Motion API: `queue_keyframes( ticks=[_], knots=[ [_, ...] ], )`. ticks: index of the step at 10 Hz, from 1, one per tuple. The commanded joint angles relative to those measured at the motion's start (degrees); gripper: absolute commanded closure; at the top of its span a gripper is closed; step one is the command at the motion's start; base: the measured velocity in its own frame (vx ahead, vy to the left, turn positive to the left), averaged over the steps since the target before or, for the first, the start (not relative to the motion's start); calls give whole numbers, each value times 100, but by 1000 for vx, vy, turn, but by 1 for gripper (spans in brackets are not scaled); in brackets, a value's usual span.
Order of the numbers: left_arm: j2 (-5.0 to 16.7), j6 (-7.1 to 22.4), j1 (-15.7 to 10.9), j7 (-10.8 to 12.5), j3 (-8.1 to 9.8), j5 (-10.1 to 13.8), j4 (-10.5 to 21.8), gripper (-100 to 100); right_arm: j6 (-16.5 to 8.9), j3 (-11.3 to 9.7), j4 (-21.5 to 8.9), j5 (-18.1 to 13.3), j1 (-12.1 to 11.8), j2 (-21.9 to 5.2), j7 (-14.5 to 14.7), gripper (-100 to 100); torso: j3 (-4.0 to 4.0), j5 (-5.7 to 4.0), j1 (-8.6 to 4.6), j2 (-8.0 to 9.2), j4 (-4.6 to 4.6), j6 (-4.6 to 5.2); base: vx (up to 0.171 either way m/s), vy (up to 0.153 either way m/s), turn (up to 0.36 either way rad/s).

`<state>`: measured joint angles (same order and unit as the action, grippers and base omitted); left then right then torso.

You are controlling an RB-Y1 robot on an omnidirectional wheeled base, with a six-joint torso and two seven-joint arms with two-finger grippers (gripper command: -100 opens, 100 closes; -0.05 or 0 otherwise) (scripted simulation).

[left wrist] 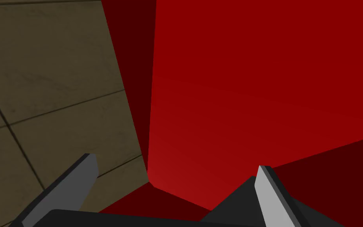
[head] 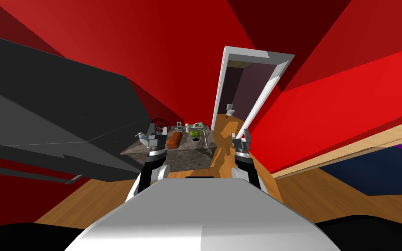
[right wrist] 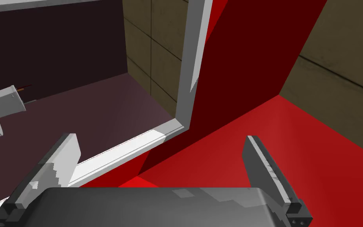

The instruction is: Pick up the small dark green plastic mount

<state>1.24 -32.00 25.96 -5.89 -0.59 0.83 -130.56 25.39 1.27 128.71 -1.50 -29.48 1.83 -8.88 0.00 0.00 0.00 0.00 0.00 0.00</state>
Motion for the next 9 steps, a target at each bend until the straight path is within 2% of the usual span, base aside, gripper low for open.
queue_keyframes(
  ticks=[1,4,7,8,9],
  knots=[
    [255,146,-29,1,-24,30,46,-100,0,0,0,0,0,0,0,0,0,0,0,0,0,0,1,-13,-69],
    [637,488,-94,4,-81,102,140,-100,0,0,0,0,0,0,0,0,1,-2,-8,2,0,1,-5,-28,-61],
    [1065,968,-185,6,-165,207,254,-100,0,-1,0,0,0,0,0,0,-1,-3,-15,-1,0,1,2,-43,-99],
    [1065,980,-185,6,-165,207,254,-100,0,-1,0,0,0,0,0,0,-1,-4,-17,-2,-1,1,1,-33,-25],
    [1216,1170,-219,7,-197,248,294,-100,0,0,0,0,0,0,0,0,-1,-3,-13,-1,0,-1,-2,-29,-77]
  ],
)
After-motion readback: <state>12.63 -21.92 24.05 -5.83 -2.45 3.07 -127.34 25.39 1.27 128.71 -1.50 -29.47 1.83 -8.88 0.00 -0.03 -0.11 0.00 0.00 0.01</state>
